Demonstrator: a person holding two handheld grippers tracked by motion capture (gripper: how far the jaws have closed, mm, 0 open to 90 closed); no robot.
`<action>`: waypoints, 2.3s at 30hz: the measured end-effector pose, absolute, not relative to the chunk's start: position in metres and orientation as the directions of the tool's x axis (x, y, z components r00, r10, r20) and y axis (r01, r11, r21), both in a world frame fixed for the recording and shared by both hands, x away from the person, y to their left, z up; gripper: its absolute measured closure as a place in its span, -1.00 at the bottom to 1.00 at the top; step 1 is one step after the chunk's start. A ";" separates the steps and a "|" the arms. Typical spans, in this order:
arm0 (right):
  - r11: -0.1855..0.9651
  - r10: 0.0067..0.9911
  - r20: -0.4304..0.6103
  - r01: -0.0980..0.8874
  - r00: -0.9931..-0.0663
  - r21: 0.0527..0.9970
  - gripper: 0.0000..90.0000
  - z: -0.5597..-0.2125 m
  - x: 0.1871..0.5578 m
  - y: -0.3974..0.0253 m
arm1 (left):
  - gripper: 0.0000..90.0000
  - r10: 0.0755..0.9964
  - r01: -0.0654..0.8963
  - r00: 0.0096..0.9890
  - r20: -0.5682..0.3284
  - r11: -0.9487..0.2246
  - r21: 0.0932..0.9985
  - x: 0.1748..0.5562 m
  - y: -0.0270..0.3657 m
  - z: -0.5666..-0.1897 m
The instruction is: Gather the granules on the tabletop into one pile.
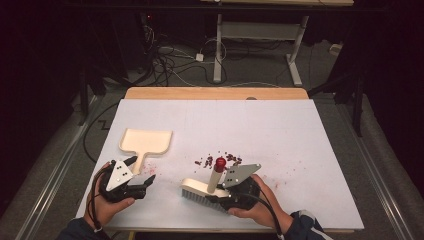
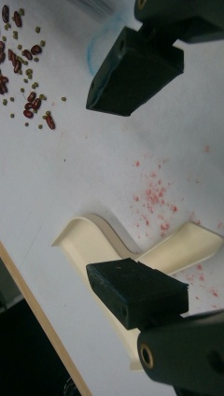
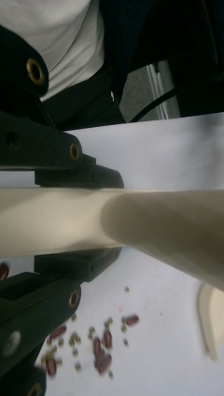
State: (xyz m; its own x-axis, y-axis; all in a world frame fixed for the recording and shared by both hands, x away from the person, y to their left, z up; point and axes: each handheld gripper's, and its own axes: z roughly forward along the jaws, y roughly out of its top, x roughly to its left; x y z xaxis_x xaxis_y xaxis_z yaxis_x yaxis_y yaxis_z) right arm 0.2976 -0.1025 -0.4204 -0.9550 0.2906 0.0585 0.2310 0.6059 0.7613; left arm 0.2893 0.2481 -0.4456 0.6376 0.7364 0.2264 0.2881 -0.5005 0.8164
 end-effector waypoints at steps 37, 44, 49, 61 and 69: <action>0.688 0.044 -0.059 -0.012 -0.997 0.726 0.50 -0.413 0.310 -0.174 | -0.60 0.690 0.296 0.689 0.222 -0.547 0.783 0.288 0.235 -0.453; 0.657 0.062 -0.045 0.007 -0.997 0.754 0.50 -0.421 0.332 -0.180 | -0.60 0.684 0.293 0.695 0.220 -0.550 0.782 0.290 0.233 -0.454; 0.654 0.059 -0.033 0.013 -0.998 0.756 0.50 -0.423 0.352 -0.175 | -0.60 0.682 0.298 0.697 0.219 -0.554 0.777 0.291 0.232 -0.455; 0.649 0.188 -0.068 0.072 -0.980 0.757 0.51 -0.420 0.380 -0.154 | -0.60 0.685 0.299 0.696 0.215 -0.549 0.781 0.289 0.233 -0.455; 0.572 0.317 -0.049 0.150 -0.947 0.807 0.51 -0.406 0.374 -0.143 | -0.60 0.683 0.290 0.700 0.210 -0.540 0.790 0.288 0.236 -0.453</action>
State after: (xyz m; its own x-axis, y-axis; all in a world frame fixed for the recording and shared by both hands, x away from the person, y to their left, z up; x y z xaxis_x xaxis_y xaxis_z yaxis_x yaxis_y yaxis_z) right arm 0.3744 -0.1427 -0.4061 -0.9470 0.3174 -0.0493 0.1497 0.5717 0.8067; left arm 0.2882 0.2357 -0.4527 0.6996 0.6831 0.2096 0.2904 -0.5398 0.7901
